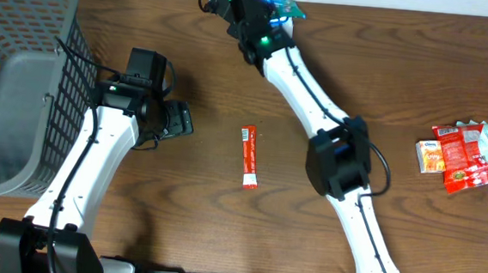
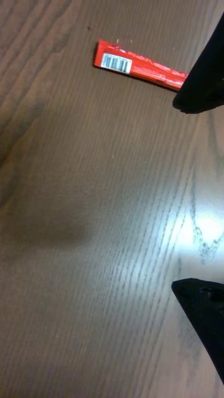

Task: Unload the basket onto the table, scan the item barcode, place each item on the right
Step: 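Carry the gloves pack to the right and lower it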

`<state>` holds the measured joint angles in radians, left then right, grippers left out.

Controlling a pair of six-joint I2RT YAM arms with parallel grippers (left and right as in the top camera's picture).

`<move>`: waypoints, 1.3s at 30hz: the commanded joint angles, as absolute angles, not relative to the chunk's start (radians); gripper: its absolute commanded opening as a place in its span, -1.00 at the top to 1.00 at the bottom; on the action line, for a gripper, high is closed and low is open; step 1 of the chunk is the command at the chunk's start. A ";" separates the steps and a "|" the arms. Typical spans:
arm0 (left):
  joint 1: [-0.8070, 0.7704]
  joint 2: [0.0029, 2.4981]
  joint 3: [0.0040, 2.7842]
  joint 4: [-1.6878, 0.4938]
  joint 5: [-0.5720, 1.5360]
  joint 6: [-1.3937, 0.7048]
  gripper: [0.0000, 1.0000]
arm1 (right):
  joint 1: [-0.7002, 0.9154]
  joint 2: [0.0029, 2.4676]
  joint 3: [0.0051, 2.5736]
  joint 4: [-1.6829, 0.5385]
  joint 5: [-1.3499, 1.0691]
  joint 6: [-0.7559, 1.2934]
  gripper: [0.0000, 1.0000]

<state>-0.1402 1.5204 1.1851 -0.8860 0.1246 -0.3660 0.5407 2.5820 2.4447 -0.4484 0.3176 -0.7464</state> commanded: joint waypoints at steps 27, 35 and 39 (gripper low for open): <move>-0.139 1.513 1.185 -0.889 0.119 -0.361 -0.72 | 0.123 2.113 1.988 -1.503 -0.215 -0.299 0.97; -0.139 1.513 1.185 -0.889 0.119 -0.361 -0.72 | 0.002 2.113 1.666 -1.304 -0.184 -0.284 0.98; -0.139 1.513 1.185 -0.889 0.119 -0.361 -0.72 | -0.038 2.113 1.582 -1.235 -0.131 -0.283 0.97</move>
